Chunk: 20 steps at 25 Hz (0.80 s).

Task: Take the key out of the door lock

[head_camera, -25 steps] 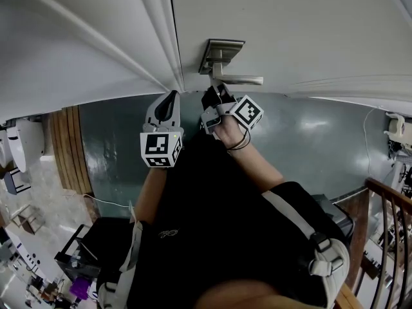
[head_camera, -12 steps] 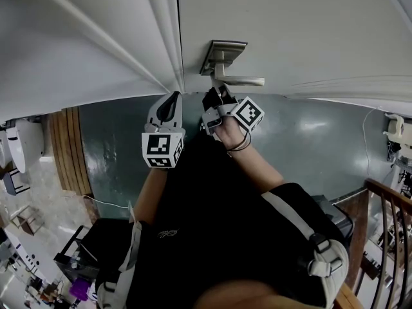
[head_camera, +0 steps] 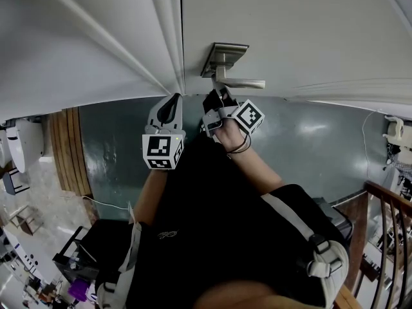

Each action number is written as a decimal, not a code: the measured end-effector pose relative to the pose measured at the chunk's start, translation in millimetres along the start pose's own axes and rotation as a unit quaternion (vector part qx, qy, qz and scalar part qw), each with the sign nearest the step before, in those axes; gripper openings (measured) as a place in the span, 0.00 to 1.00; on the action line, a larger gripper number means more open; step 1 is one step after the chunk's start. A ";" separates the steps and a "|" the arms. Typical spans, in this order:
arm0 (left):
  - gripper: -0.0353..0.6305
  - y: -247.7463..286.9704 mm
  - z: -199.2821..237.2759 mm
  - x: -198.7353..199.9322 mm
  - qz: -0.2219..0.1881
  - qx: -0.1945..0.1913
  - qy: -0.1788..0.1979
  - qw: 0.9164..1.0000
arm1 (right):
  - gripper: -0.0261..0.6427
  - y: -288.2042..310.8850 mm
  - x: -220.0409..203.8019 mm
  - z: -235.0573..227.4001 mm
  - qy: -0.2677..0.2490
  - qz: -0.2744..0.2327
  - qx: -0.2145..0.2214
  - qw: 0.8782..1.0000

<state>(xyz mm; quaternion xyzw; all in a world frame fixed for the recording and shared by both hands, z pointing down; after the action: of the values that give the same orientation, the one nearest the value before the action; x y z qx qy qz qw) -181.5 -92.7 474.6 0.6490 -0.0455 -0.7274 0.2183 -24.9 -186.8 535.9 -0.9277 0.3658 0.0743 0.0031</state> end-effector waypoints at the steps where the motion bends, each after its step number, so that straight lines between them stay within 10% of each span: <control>1: 0.09 -0.5 0.0 0.0 0.000 0.000 0.000 1.000 | 0.08 -0.5 -0.2 -0.4 0.002 0.000 -0.001 1.000; 20: 0.09 -7.5 -4.3 -2.7 0.002 -0.003 -0.003 1.000 | 0.08 -0.4 -4.2 -3.8 0.103 -0.049 0.026 0.993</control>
<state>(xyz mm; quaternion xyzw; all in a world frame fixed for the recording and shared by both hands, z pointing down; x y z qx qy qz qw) -179.2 -84.0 473.8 0.6461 -0.0451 -0.7290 0.2215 -27.2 -183.9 540.2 -0.9467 0.3205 -0.0313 -0.0073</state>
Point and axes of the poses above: the fingertips, and each gripper's own axes: y forward along the fingers, z to its left, x out of its top, the point moved 6 cm from there along -y, backward along the fingers, and after that the axes turned 3 degrees about z, right-handed, at the moved point
